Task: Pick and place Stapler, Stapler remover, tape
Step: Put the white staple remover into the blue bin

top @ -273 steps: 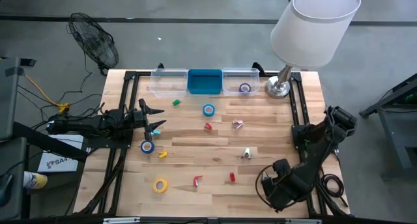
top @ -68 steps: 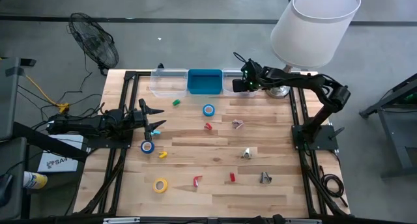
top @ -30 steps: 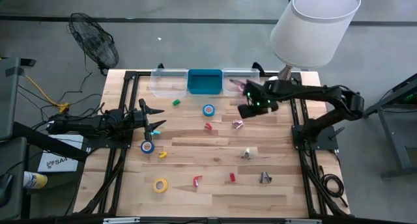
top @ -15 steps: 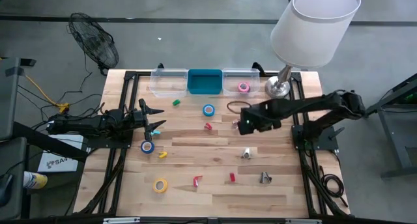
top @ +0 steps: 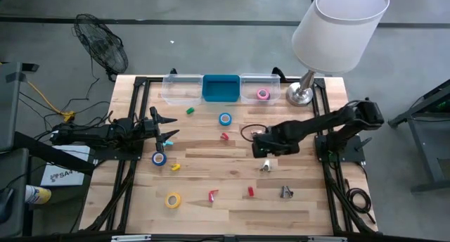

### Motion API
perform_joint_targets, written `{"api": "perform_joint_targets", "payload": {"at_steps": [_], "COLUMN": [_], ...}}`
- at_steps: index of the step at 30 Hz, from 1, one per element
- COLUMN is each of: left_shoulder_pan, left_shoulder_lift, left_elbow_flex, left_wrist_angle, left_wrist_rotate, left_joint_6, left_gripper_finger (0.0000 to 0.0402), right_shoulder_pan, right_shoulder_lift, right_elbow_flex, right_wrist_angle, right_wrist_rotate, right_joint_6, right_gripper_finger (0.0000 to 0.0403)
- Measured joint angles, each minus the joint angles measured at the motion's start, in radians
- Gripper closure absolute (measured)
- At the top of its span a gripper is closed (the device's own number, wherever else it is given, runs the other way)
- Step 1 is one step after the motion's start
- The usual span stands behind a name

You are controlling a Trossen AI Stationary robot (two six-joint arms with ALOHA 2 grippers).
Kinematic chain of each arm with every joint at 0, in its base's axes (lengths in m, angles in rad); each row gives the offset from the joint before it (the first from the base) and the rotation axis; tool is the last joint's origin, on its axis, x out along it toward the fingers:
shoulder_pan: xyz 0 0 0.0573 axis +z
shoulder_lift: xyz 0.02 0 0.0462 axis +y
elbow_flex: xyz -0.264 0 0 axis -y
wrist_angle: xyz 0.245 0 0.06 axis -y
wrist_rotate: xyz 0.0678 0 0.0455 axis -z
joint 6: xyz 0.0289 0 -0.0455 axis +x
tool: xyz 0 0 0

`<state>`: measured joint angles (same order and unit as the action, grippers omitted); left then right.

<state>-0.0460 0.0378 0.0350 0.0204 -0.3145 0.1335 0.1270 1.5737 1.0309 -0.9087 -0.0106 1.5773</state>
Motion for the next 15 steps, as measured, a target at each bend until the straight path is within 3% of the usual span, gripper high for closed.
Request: {"api": "perform_joint_targets", "payload": {"at_steps": [15], "left_shoulder_pan": [0.000], "left_shoulder_lift": [0.000], "left_elbow_flex": [0.000], "left_wrist_angle": [0.000], "left_wrist_rotate": [0.000], "left_joint_6": [0.000], "left_gripper_finger": [0.0197], "right_shoulder_pan": [0.078], "right_shoulder_lift": [0.155], "right_elbow_flex": [0.000], "right_wrist_angle": [0.117], "right_wrist_rotate": [-0.065], "right_joint_6": [0.132], "right_gripper_finger": [0.0114]}}
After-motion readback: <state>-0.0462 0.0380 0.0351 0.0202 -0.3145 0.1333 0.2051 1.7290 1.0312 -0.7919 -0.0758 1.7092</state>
